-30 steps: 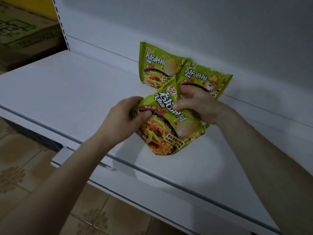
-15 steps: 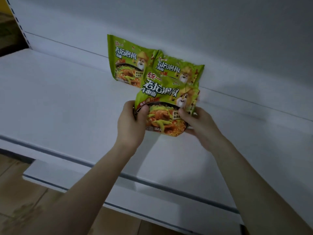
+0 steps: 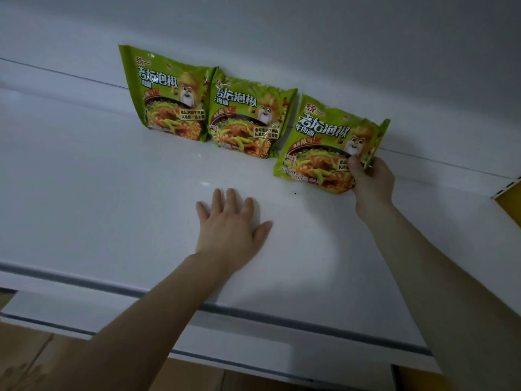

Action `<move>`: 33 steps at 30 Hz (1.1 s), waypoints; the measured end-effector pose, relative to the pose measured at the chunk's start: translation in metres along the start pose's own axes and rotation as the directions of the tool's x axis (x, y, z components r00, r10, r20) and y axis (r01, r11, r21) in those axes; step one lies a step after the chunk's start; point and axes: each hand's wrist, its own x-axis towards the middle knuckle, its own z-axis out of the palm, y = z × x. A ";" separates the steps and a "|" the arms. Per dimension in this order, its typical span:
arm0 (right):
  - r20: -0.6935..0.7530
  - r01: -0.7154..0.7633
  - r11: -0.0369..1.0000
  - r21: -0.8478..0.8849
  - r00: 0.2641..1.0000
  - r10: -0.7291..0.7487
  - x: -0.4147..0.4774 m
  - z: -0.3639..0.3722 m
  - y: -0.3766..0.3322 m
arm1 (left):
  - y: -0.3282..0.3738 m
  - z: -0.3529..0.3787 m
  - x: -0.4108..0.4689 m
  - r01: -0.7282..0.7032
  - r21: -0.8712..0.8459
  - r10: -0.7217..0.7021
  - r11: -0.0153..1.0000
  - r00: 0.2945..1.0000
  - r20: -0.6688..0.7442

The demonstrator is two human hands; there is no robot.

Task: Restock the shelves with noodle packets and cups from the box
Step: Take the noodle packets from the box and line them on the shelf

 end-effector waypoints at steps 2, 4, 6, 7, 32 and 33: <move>-0.041 0.030 1.000 -0.005 0.999 -0.030 0.010 0.003 -0.002 | 0.000 0.001 0.000 -0.003 0.020 0.003 1.000 1.000 0.003; -0.065 0.060 0.998 -0.036 0.996 -0.062 0.019 0.011 -0.003 | 0.000 0.002 0.000 0.004 0.024 -0.004 1.000 1.000 0.005; -0.081 0.079 0.995 -0.061 0.993 -0.084 0.026 0.020 -0.002 | 0.001 0.003 0.000 0.001 0.033 0.000 0.999 1.000 -0.009; -0.086 0.083 0.994 -0.066 0.992 -0.089 0.029 0.024 -0.002 | 0.000 0.003 0.000 0.002 0.036 -0.001 0.999 1.000 -0.015; -0.115 0.072 0.932 -0.356 0.986 -0.120 0.052 0.040 0.007 | 0.000 0.005 -0.002 0.025 0.035 -0.024 0.999 1.000 -0.019; -0.116 0.062 0.934 -0.353 0.987 -0.109 0.050 0.040 0.006 | 0.000 0.004 -0.003 0.025 0.035 -0.024 0.999 1.000 -0.017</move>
